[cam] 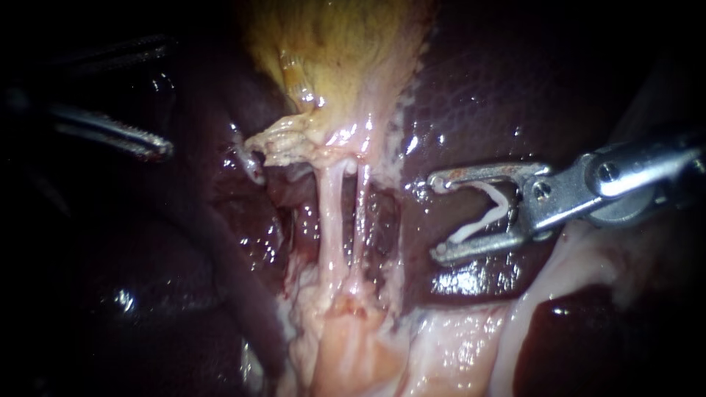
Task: Grabbing gallbladder
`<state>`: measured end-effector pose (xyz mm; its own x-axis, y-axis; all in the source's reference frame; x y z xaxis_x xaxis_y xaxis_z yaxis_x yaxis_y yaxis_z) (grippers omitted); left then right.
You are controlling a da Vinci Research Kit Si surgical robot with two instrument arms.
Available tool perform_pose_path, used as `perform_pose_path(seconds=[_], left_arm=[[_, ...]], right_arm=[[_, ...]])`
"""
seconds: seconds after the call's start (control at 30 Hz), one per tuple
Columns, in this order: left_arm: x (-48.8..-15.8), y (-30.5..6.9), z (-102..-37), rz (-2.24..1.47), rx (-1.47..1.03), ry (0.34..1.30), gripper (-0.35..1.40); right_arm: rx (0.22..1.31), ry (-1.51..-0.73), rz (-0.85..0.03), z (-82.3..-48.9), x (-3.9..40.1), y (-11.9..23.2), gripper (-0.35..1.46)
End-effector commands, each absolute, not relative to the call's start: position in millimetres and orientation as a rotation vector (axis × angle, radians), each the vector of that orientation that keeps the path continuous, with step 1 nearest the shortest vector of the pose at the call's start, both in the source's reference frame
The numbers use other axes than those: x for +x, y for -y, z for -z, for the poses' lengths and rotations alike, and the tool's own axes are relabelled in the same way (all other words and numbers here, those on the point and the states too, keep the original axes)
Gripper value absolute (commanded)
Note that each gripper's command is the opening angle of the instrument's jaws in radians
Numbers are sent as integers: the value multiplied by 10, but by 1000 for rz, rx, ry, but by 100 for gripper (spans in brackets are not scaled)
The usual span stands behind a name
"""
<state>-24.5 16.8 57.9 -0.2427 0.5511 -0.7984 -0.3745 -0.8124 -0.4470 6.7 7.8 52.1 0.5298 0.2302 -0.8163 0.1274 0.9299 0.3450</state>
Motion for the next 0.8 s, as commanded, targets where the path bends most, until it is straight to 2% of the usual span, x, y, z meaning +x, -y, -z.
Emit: perform_pose_path(seconds=[0.03,0.33,0.5,0.8], left_arm=[[-245,-168,-579,-2086,-1436,217,90],[-263,-160,-571,-2089,-1457,235,80],[-278,-150,-572,-2052,-1462,287,72],[-311,-139,-585,-2027,-1473,325,62]], right_arm=[[389,-1018,-63,-521,67,-78,44],[389,-1018,-63,-521,66,-78,44],[389,-1018,-63,-521,66,-78,44],[389,-1018,-63,-521,66,-78,44]])
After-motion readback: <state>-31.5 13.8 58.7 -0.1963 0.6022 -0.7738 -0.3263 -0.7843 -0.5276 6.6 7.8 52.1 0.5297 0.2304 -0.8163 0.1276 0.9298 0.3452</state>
